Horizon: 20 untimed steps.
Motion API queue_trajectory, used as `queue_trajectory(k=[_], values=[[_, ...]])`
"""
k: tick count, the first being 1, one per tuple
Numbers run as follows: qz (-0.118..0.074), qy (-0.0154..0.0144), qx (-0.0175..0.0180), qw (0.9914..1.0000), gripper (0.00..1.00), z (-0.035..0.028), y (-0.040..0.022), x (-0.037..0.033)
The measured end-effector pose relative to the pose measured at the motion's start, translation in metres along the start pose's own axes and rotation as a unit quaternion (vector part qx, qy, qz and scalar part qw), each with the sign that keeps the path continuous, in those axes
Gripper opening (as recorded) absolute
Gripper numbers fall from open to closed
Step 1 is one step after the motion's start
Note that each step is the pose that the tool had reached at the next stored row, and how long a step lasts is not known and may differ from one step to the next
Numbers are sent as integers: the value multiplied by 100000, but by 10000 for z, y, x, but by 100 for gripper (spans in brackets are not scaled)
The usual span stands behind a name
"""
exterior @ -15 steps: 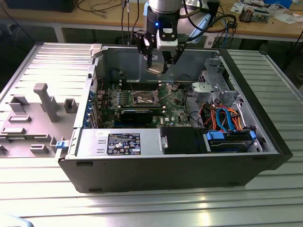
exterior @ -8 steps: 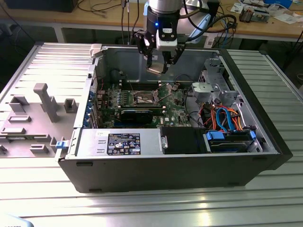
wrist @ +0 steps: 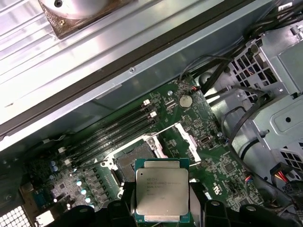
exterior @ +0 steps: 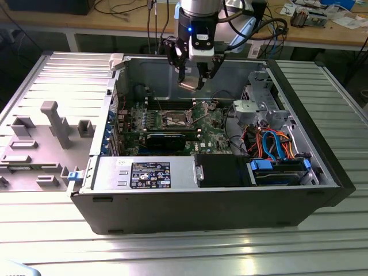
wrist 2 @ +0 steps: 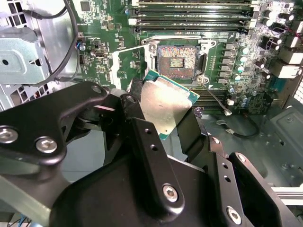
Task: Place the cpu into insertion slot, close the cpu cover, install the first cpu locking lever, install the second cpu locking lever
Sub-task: 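Place the cpu into insertion slot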
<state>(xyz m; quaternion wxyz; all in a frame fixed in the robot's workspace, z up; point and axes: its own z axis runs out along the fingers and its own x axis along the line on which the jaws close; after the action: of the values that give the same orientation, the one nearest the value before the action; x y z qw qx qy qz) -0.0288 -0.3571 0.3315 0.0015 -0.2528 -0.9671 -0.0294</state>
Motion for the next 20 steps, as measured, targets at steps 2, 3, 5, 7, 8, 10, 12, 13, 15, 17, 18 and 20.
queue_trajectory(k=[2,3,5,7,8,10,12,13,15,17,18,20], values=[[582,-34,-5,99998,54,0,0,0],[871,-51,-10,99996,54,1,0,0],[1496,-90,-17,99989,54,1,0,0],[2242,-143,-15,99975,54,2,-1,0],[2699,-176,-13,99963,54,3,-1,0],[3195,-208,-13,99949,54,3,-1,0],[3619,-239,-8,99934,54,3,-1,0],[3872,-257,-8,99925,54,3,-1,-1],[4430,-295,-5,99901,54,4,-1,-1],[5051,-335,-5,99872,54,4,-1,-1],[5266,-350,-6,99861,54,4,-1,-1],[5688,-374,-10,99837,54,4,-1,-1]])
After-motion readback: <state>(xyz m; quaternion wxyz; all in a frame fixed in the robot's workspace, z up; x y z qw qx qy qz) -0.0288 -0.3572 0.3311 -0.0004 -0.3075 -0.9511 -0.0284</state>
